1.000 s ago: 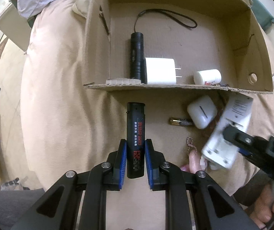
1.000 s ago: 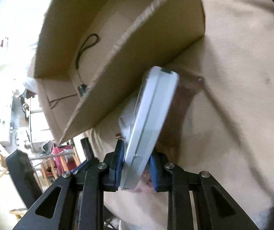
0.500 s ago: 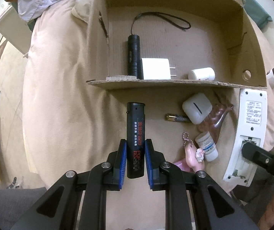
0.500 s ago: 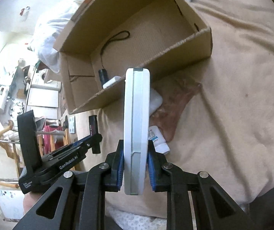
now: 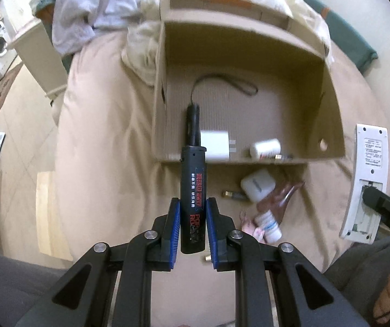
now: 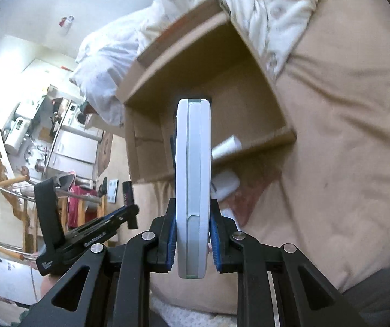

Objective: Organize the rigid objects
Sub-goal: 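Carry the power bank and remote into the box and open both tools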

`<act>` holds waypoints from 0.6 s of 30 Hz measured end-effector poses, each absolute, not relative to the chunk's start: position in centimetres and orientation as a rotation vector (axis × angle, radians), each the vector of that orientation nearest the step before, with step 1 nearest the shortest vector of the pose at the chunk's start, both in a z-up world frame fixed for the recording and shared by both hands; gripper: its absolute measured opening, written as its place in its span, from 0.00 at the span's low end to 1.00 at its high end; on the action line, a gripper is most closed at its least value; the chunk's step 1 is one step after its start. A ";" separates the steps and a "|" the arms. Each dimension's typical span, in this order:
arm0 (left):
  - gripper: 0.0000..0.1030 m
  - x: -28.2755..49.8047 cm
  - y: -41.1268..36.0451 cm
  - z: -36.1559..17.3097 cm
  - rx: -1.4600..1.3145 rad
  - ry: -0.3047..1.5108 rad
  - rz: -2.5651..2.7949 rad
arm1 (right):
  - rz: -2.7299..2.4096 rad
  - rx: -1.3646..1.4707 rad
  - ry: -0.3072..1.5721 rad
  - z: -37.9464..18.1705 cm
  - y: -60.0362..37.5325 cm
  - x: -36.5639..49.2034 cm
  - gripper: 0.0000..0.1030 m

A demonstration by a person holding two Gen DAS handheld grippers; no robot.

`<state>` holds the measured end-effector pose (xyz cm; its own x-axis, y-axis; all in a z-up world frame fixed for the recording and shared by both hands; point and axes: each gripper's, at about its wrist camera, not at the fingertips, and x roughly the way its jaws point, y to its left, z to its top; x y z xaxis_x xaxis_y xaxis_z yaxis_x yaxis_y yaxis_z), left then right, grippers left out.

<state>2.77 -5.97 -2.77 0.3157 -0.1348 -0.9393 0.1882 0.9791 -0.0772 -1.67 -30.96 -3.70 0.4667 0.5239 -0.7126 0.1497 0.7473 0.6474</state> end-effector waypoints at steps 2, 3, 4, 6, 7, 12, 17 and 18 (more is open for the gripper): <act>0.16 3.5 -6.1 -2.1 0.053 1.219 -0.212 | 0.256 0.713 1.062 -3.0 -31.6 -1.1 0.22; 0.16 4.0 -6.1 -1.9 0.055 1.214 -0.211 | 0.257 0.710 1.052 -2.6 -31.9 -0.7 0.22; 0.16 4.3 -6.2 -1.6 0.057 1.208 -0.211 | 0.258 0.707 1.044 -2.3 -32.2 -0.4 0.22; 0.16 4.8 -6.3 -1.2 0.061 1.197 -0.211 | 0.259 0.698 1.031 -1.8 -32.4 0.5 0.22; 0.16 5.0 -6.5 -0.9 0.063 1.190 -0.212 | 0.260 0.697 1.025 -1.4 -32.3 1.0 0.22; 0.16 6.5 -6.9 0.0 0.061 1.179 -0.219 | 0.274 0.683 1.012 -0.6 -32.5 2.9 0.22; 0.16 8.4 -8.0 0.1 0.076 1.178 -0.229 | 0.292 0.675 1.014 -0.4 -32.1 5.1 0.22; 0.16 8.8 -8.2 0.1 0.077 1.177 -0.229 | 0.295 0.678 1.013 -0.5 -32.1 5.6 0.22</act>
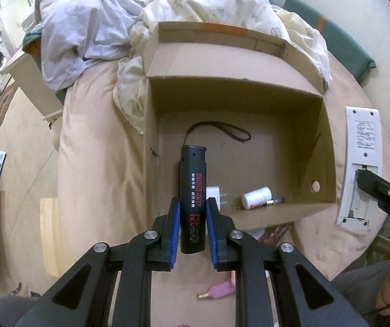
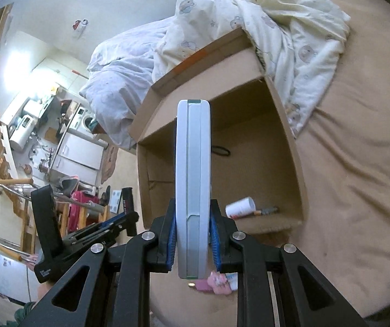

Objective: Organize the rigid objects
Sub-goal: 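Carry the power bank and remote into the box and open both tools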

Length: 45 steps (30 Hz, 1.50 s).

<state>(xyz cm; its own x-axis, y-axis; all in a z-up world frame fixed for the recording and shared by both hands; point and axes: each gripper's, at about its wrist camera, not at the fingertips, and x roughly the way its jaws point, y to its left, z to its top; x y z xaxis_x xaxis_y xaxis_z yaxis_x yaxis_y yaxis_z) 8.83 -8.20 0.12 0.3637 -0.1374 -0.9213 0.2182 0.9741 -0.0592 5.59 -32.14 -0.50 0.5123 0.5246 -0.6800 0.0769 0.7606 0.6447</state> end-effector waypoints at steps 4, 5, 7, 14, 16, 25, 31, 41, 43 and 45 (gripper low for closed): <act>0.16 10.8 -9.2 -0.2 0.108 1.168 -0.232 | 0.329 0.766 1.016 -1.2 -32.5 7.8 0.22; 0.16 11.1 -9.3 -0.3 0.111 1.170 -0.230 | 0.326 0.761 1.018 -1.4 -32.5 8.4 0.22; 0.16 11.9 -9.8 -0.9 0.117 1.175 -0.227 | 0.326 0.742 1.028 -1.7 -32.2 9.5 0.22; 0.16 13.7 -11.3 -4.2 0.137 1.209 -0.222 | 0.295 0.701 1.102 -5.1 -31.2 12.7 0.22; 0.16 13.9 -11.9 -5.5 0.204 1.217 -0.215 | 0.287 0.668 1.121 -5.9 -30.8 13.0 0.22; 0.16 14.8 -12.9 -8.0 0.242 1.213 -0.211 | 0.224 0.482 1.196 -8.6 -28.9 13.8 0.22; 0.16 14.4 -12.7 -8.9 0.251 1.231 -0.208 | 0.200 0.383 1.226 -9.4 -28.2 13.6 0.22; 0.16 14.6 -12.5 -9.8 0.258 1.248 -0.182 | 0.181 0.319 1.253 -10.1 -27.2 14.4 0.22; 0.16 14.5 -12.7 -9.9 0.261 1.250 -0.178 | 0.173 0.312 1.258 -10.2 -27.2 14.5 0.22; 0.16 14.6 -12.7 -10.0 0.261 1.256 -0.175 | 0.160 0.300 1.263 -10.3 -27.0 14.5 0.22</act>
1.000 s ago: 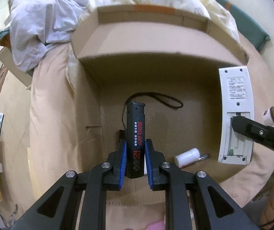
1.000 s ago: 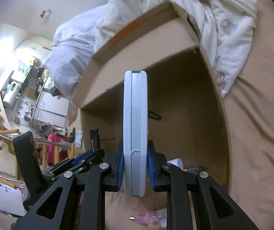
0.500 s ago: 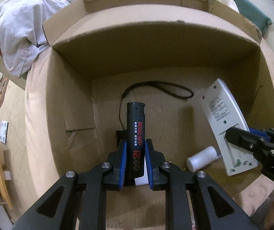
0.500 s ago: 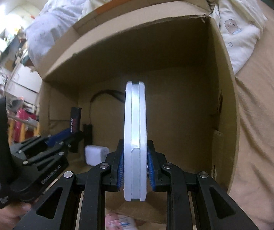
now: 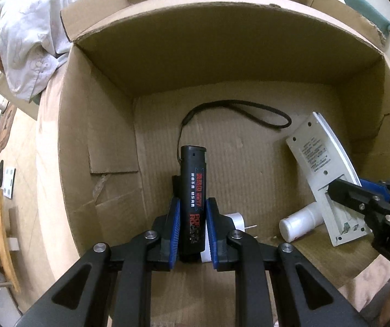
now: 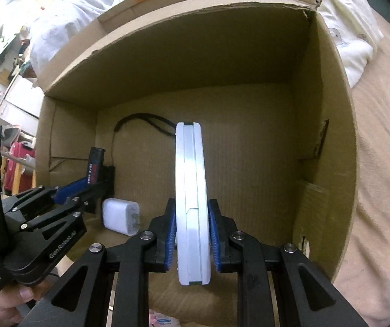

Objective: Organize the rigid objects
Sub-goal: 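Carry the power bank and remote into the box and open both tools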

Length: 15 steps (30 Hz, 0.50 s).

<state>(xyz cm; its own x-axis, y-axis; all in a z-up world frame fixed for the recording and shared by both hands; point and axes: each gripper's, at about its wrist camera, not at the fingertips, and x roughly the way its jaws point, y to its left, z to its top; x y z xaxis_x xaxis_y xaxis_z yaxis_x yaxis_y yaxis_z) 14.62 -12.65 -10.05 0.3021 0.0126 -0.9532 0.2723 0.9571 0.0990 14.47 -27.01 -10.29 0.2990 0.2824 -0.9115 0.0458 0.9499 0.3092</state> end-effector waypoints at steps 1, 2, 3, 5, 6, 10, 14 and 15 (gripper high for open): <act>0.16 14.6 -12.8 -10.1 0.264 1.260 -0.176 | 0.158 0.298 1.263 -10.3 -27.1 14.5 0.22; 0.16 14.7 -12.8 -10.1 0.266 1.261 -0.176 | 0.156 0.288 1.262 -10.2 -27.0 14.5 0.22; 0.16 14.8 -12.8 -10.1 0.267 1.260 -0.174 | 0.155 0.272 1.260 -10.1 -27.0 14.4 0.22; 0.16 15.1 -12.9 -10.2 0.265 1.260 -0.173 | 0.152 0.238 1.267 -10.2 -26.8 14.4 0.22; 0.16 15.0 -13.1 -10.2 0.265 1.260 -0.174 | 0.145 0.235 1.271 -10.3 -26.9 14.4 0.22; 0.16 14.9 -13.1 -10.1 0.265 1.259 -0.173 | 0.125 0.201 1.268 -10.3 -26.9 14.4 0.22; 0.20 15.2 -13.3 -10.1 0.260 1.276 -0.175 | 0.112 0.170 1.261 -10.0 -26.6 14.3 0.25; 0.22 15.1 -13.4 -10.0 0.256 1.277 -0.179 | 0.110 0.164 1.248 -9.7 -26.6 14.3 0.29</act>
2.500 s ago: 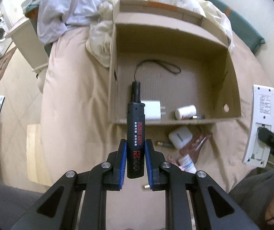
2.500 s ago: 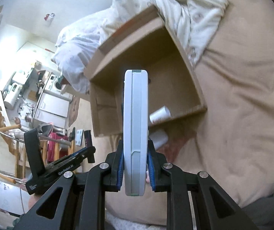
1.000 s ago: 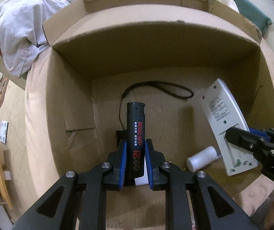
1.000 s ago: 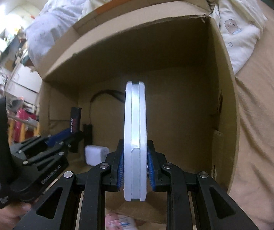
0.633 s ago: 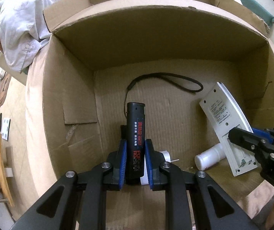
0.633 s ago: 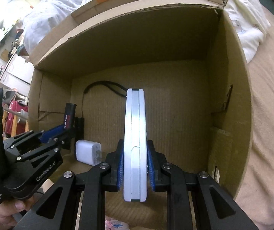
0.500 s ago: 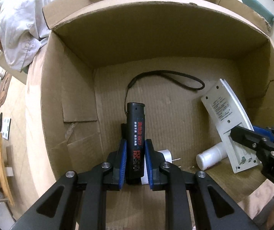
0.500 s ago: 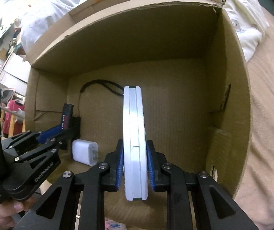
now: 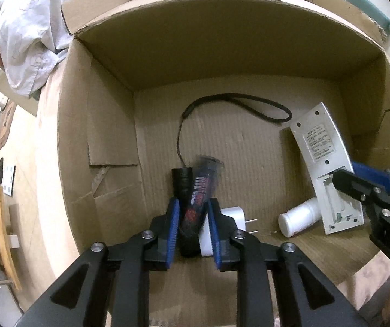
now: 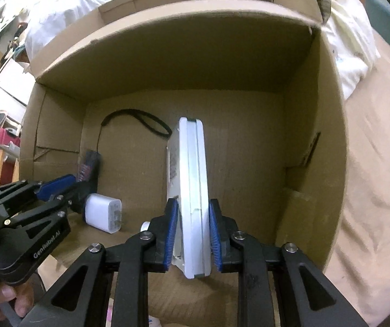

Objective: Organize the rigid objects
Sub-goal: 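Carry the power bank and remote into the box and open both tools, then withdraw both tools from the box toward the remaining items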

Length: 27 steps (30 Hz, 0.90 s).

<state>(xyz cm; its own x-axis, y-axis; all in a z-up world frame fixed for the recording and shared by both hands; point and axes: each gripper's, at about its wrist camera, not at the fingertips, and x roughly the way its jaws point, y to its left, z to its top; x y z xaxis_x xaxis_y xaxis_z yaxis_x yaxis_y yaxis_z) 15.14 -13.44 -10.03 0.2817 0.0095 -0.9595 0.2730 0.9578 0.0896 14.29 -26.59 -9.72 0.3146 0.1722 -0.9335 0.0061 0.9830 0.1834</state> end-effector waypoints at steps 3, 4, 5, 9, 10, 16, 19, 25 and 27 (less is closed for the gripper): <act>0.34 15.0 -13.7 -9.6 0.243 1.270 -0.205 | 0.105 0.144 1.178 -8.2 -26.5 14.1 0.46; 0.45 14.8 -13.9 -9.4 0.232 1.270 -0.219 | 0.103 0.144 1.153 -7.7 -26.6 14.0 0.55; 0.51 14.7 -14.1 -9.2 0.224 1.266 -0.230 | 0.099 0.150 1.126 -7.2 -26.7 13.9 0.71; 0.84 14.3 -14.3 -7.7 0.194 1.219 -0.232 | 0.111 0.194 1.067 -5.8 -27.5 13.7 0.81; 0.84 14.2 -14.2 -7.5 0.186 1.218 -0.230 | 0.106 0.203 1.064 -5.8 -27.6 13.7 0.85; 0.92 14.5 -13.3 -7.0 0.159 1.214 -0.222 | 0.080 0.220 1.043 -5.4 -28.2 13.5 0.98; 0.92 14.4 -12.5 -7.0 0.151 1.220 -0.218 | 0.077 0.217 1.049 -5.6 -27.9 13.8 0.98; 0.92 14.1 -11.7 -6.9 0.150 1.200 -0.211 | 0.080 0.202 1.044 -5.3 -27.6 13.9 0.98; 0.92 13.8 -11.7 -6.4 0.146 1.192 -0.208 | 0.081 0.198 1.043 -5.2 -27.5 13.8 0.98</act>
